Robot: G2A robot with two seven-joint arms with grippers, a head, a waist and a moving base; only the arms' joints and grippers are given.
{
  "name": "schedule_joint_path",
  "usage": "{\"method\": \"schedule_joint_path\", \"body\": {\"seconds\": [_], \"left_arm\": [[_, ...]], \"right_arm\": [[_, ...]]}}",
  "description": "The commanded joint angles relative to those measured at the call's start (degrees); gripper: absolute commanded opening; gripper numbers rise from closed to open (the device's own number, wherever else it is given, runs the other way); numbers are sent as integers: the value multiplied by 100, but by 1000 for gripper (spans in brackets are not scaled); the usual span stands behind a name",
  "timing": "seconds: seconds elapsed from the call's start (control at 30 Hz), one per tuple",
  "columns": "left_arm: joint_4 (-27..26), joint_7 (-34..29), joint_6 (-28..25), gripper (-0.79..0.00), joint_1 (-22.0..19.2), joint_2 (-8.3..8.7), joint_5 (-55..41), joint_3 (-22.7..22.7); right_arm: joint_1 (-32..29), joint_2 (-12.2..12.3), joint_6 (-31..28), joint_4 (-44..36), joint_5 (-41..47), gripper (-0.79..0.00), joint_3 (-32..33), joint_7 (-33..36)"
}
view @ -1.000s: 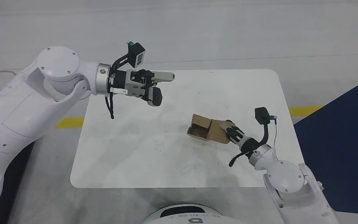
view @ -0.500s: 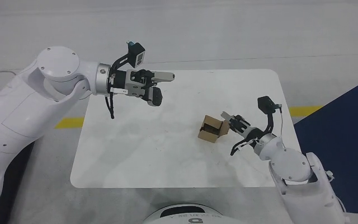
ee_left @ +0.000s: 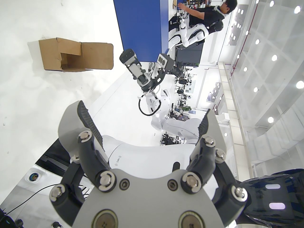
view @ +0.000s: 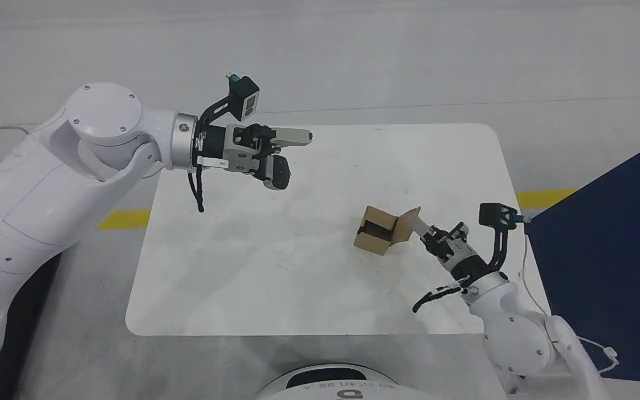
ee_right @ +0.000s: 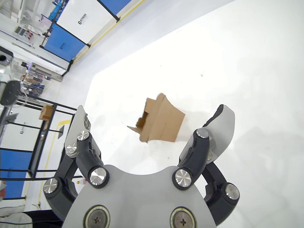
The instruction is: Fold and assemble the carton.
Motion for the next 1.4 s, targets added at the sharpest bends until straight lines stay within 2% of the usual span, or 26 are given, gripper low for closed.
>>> {"method": "schedule_joint_path", "body": {"seconds": [0.0, 0.03, 0.07, 0.17, 0.2, 0.3, 0.43, 0.63, 0.8, 0.9, 1.0, 1.07, 1.13, 1.17, 1.2, 1.23, 1.37], "left_arm": [[0, 0, 0, 0, 0, 0, 0, 0], [0, 0, 0, 0, 0, 0, 0, 0], [0, 0, 0, 0, 0, 0, 0, 0], [0, 0, 0, 0, 0, 0, 0, 0], [0, 0, 0, 0, 0, 0, 0, 0], [0, 0, 0, 0, 0, 0, 0, 0], [0, 0, 0, 0, 0, 0, 0, 0], [0, 0, 0, 0, 0, 0, 0, 0], [0, 0, 0, 0, 0, 0, 0, 0], [0, 0, 0, 0, 0, 0, 0, 0], [0, 0, 0, 0, 0, 0, 0, 0], [-6, 29, -11, 0, 16, -1, 3, -2], [-72, 146, -28, 0, 108, -5, 30, -44], [-85, 157, -9, 0, 132, -6, 39, -75], [-96, 158, 19, 0, 148, -9, 46, -106], [-105, 158, 41, 0, 161, -14, 54, -133], [-70, 69, 103, 0, 191, -68, 111, -160]], "right_arm": [[-118, 1, -57, 3, -212, 0, -216, 102], [-112, -1, -8, 74, -364, -34, -315, 104], [-55, -5, 137, 198, -666, -108, -408, 8], [316, -72, 591, 705, -1275, -265, -928, -586], [484, -106, 738, 900, -1280, -428, -1081, -776], [926, -184, 814, 1320, -1091, -785, -1370, -1054], [1382, -241, 695, 1673, -921, -785, -1476, -1191], [2058, -255, -376, 2004, -435, -785, -1298, -1021], [2574, -220, -1249, 2290, -371, -785, -1243, -280], [2705, -168, -2026, 2387, -329, -785, -1249, 448], [2922, -110, -2847, 2607, 178, -785, -1154, 1337], [3120, -91, -3206, 2823, 729, -785, -1106, 1768], [3345, -80, -3289, 3025, 1086, -785, -995, 1921], [3427, -80, -3286, 3070, 1189, -723, -991, 1963], [3489, -79, -3268, 3090, 1228, -117, -990, 1995], [3532, -78, -3192, 3096, 1202, 0, -985, 1982], [3536, -78, -2849, 2946, 824, 0, -1019, 1779]]}}
